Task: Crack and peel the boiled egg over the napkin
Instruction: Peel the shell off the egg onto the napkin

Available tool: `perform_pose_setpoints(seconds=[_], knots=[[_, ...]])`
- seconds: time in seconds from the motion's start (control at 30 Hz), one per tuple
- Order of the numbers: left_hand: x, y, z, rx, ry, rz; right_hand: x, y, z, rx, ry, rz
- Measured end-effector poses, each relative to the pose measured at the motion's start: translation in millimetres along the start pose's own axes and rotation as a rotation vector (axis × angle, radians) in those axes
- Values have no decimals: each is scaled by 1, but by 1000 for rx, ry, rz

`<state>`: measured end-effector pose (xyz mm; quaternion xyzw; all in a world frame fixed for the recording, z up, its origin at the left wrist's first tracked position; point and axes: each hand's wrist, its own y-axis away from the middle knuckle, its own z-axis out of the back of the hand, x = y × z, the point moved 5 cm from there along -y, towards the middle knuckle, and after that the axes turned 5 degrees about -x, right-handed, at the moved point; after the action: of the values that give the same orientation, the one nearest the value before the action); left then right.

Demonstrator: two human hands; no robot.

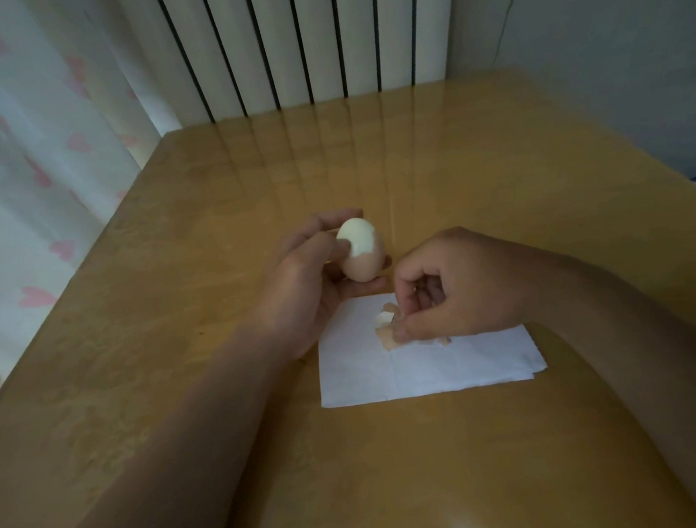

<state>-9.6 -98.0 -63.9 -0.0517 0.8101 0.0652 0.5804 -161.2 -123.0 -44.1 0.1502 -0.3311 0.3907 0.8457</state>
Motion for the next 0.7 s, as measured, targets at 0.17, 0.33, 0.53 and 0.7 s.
perform_pose_setpoints(seconds=[0.17,0.33,0.53,0.7], knots=[[1,0,-1,25,22,13,-5,1,7,-78,18,4],[2,3,-3,55,16,-1,-13,-4,18,-407,-247,-30],[1,5,1,47,-198,-107,-16,-5,14,-385,-517,-69],[-4,8,2,24,-267,-143,-17,-5,14,-369,-601,-64]])
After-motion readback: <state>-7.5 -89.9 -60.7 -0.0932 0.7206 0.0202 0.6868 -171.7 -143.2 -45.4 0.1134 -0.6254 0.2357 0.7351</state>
